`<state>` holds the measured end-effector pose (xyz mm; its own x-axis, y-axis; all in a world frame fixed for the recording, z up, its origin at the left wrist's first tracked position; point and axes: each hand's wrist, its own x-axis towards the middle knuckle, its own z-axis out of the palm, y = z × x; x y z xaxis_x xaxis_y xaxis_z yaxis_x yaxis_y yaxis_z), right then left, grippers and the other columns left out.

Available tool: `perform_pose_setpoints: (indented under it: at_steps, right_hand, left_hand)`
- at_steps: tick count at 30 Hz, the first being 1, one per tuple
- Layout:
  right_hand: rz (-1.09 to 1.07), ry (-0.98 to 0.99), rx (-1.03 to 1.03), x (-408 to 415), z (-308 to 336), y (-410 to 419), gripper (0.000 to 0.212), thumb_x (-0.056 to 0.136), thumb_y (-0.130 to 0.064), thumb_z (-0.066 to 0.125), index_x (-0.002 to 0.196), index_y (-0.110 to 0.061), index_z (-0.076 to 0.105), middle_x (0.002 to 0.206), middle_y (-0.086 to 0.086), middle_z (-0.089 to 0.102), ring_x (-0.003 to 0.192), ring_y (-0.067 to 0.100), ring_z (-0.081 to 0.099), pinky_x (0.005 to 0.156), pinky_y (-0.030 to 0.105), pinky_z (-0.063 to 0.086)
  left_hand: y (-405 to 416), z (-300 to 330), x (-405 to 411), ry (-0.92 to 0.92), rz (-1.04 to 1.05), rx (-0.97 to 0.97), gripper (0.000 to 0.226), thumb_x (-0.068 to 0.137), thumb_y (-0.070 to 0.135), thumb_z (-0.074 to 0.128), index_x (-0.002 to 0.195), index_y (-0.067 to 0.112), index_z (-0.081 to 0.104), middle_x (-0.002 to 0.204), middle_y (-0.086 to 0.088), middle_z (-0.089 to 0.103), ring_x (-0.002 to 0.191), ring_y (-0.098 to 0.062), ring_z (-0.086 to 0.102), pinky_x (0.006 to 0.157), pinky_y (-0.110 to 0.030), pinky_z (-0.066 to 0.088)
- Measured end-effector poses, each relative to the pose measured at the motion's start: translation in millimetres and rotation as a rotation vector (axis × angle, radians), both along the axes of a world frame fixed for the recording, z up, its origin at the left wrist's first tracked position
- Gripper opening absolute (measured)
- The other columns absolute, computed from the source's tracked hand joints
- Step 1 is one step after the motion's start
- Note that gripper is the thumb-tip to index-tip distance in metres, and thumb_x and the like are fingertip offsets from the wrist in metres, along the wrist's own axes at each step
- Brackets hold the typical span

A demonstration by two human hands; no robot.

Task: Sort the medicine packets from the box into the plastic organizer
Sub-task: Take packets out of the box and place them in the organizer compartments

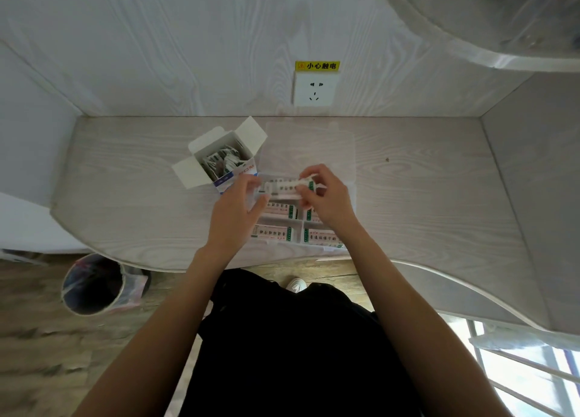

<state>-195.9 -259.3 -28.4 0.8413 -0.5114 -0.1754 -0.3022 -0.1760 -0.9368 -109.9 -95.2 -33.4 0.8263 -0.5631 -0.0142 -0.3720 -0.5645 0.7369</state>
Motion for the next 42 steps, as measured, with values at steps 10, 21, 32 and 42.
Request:
perform_pose_setpoints:
  at_steps: [10, 21, 32, 42]
  right_hand:
    - [0.043, 0.287, -0.478, 34, -15, 11, 0.011, 0.09, -0.033, 0.059, 0.098, -0.026, 0.061, 0.085, -0.005, 0.064, 0.066, 0.011, 0.057, 0.066, 0.026, 0.046]
    - [0.181, 0.358, -0.761, 36, -18, 3, 0.015, 0.094, -0.032, 0.053, 0.101, -0.022, 0.06, 0.097, -0.005, 0.065, 0.084, 0.015, 0.061, 0.068, 0.024, 0.038]
    - [0.38, 0.412, -0.912, 35, -19, 4, 0.022, 0.099, -0.029, 0.041, 0.104, -0.02, 0.061, 0.093, 0.0, 0.067, 0.08, 0.019, 0.062, 0.07, 0.03, 0.046]
    - [0.395, 0.46, -0.955, 31, -17, -1, 0.029, 0.099, -0.033, 0.039, 0.113, -0.018, 0.06, 0.098, 0.003, 0.067, 0.085, 0.022, 0.062, 0.069, 0.029, 0.042]
  left_hand:
    - [2, -15, 8, 0.048, 0.025, 0.18, 0.039, 0.086, 0.008, 0.058, 0.124, 0.011, 0.053, 0.118, -0.009, 0.06, 0.106, -0.027, 0.058, 0.092, -0.039, 0.044]
    - [7, -25, 6, 0.014, -0.014, 0.228, 0.033, 0.081, 0.017, 0.067, 0.112, 0.011, 0.057, 0.104, -0.002, 0.065, 0.096, -0.019, 0.061, 0.082, -0.032, 0.048]
    - [-23, -14, 24, -0.339, -0.264, 0.436, 0.026, 0.099, 0.029, 0.039, 0.116, 0.023, 0.056, 0.105, -0.001, 0.063, 0.089, -0.019, 0.061, 0.07, -0.029, 0.044]
    - [-32, -16, 38, -0.268, -0.244, 0.582, 0.029, 0.094, 0.041, 0.044, 0.108, 0.021, 0.059, 0.096, -0.003, 0.065, 0.087, -0.021, 0.062, 0.065, -0.032, 0.05]
